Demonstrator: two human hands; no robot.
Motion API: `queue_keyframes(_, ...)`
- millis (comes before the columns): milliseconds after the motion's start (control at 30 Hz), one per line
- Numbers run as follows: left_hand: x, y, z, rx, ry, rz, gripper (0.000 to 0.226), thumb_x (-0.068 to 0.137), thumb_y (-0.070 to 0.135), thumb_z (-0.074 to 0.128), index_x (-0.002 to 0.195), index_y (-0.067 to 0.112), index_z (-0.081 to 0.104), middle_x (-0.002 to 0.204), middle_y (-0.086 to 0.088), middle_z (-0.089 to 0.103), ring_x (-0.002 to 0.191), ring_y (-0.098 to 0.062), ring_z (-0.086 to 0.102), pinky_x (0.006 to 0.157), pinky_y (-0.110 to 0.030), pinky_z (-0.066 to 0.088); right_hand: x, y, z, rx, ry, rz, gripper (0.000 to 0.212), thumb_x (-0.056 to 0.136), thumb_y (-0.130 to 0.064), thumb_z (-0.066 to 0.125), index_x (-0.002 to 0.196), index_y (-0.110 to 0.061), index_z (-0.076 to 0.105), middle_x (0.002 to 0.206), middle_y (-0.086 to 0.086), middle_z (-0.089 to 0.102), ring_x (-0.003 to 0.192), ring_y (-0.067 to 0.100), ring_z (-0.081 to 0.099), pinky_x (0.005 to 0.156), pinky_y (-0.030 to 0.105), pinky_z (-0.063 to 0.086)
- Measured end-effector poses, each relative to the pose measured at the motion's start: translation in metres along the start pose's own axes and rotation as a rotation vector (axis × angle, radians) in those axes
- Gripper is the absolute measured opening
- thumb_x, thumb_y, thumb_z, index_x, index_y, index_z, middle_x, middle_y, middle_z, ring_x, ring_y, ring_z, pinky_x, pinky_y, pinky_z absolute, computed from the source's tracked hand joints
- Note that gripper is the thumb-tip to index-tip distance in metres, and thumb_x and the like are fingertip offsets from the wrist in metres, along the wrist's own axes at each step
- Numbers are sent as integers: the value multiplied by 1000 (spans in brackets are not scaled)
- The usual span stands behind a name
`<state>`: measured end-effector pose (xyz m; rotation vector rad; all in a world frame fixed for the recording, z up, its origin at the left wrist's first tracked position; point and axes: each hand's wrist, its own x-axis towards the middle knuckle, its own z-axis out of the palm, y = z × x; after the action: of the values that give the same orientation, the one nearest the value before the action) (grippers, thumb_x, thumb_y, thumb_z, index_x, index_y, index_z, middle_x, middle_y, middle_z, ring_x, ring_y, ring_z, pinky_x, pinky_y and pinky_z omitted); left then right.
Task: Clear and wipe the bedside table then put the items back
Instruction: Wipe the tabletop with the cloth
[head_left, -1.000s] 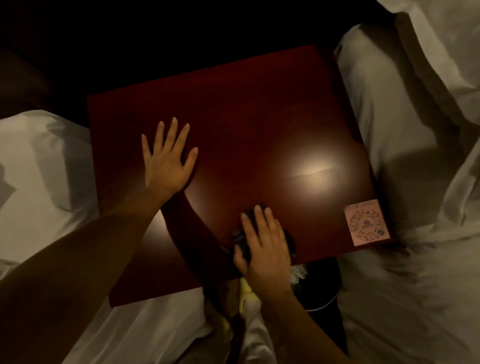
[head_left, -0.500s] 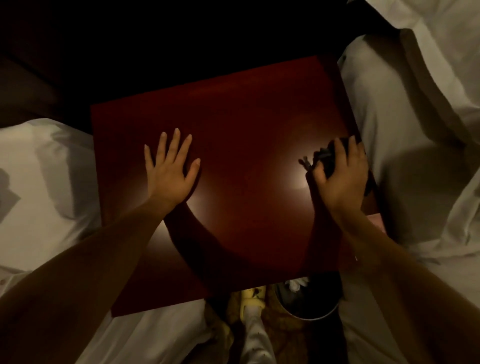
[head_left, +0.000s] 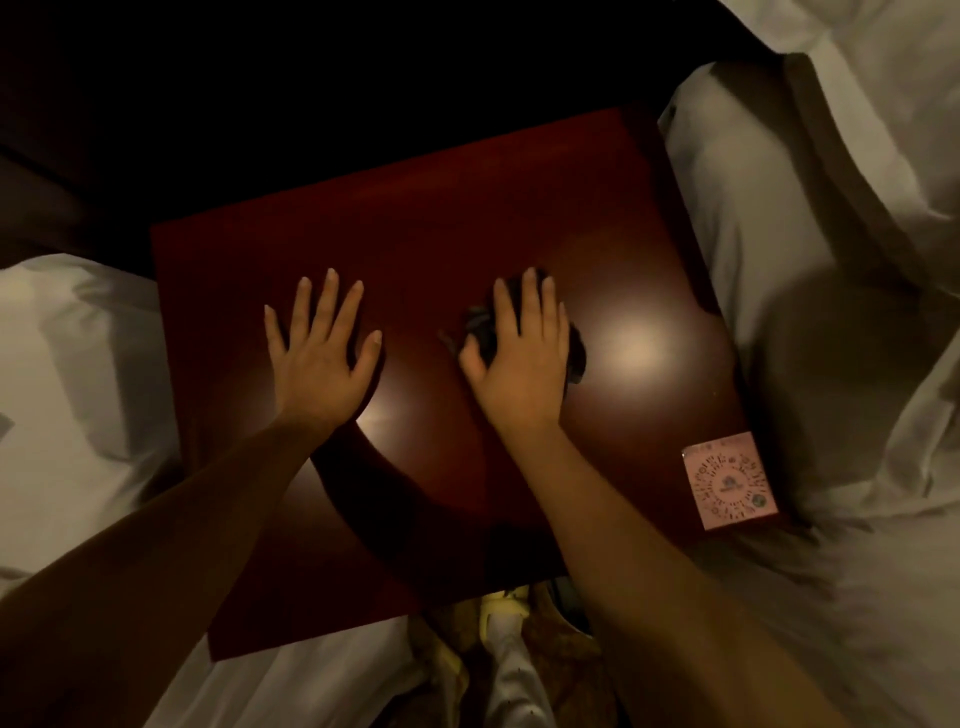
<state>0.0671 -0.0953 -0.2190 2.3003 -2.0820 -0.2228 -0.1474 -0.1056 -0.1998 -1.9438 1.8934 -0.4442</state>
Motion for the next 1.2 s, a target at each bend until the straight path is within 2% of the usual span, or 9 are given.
queue_keyframes(133, 0, 1, -1, 9, -6, -3, 58, 93, 57, 18, 147, 37, 11, 160, 5, 10, 148, -18, 0, 116, -54, -3, -17, 16, 1, -6, -47, -109, 62, 86, -42, 46, 142, -18, 32, 155, 12, 24, 145, 29, 13, 118, 42, 8)
queue_keyframes(300, -1, 3, -3, 4, -10, -15, 59, 92, 56, 19, 147, 38, 9, 160, 4, 9, 148, -17, 0, 117, -55, -3, -1, 15, -1, -41, -38, -89, 63, 85, -43, 45, 141, -18, 32, 155, 12, 25, 145, 29, 14, 117, 42, 9)
queue_keyframes(600, -2, 5, -7, -26, 15, -22, 60, 91, 55, 28, 147, 35, 19, 160, -4, 10, 148, -18, 2, 116, -56, -2, 105, 21, -12, -55, 26, -103, 60, 85, -41, 47, 138, -14, 39, 152, 16, 29, 144, 33, 19, 118, 47, 13)
queue_keyframes(733, -1, 4, -6, -15, 16, -15, 60, 91, 54, 29, 147, 34, 21, 160, -5, 14, 148, -19, 5, 116, -56, 0, 151, 26, -17, -69, 7, -136, 60, 87, -42, 44, 140, -15, 35, 154, 15, 25, 145, 31, 15, 119, 47, 12)
queue_keyframes(867, 0, 1, -2, 4, 24, 0, 60, 92, 54, 30, 147, 34, 20, 160, -6, 14, 148, -19, 5, 116, -56, 0, 157, 24, -17, -65, 13, -136, 59, 89, -41, 43, 141, -16, 32, 155, 14, 22, 146, 30, 11, 119, 45, 8)
queue_keyframes(1033, 0, 2, -2, -26, 3, -15, 59, 92, 55, 28, 147, 38, 16, 161, -2, 9, 148, -16, 0, 116, -53, -7, 142, -10, -2, -35, 25, -105, 57, 90, -38, 42, 141, -15, 33, 155, 15, 22, 146, 31, 11, 119, 45, 7)
queue_keyframes(1200, 1, 2, 1, -36, -15, -36, 61, 92, 57, 21, 148, 37, 7, 161, -1, 2, 148, -15, -5, 116, -53, -8, 124, -58, 29, -64, -56, -212, 56, 91, -37, 40, 143, -17, 31, 156, 13, 21, 146, 29, 10, 120, 43, 7)
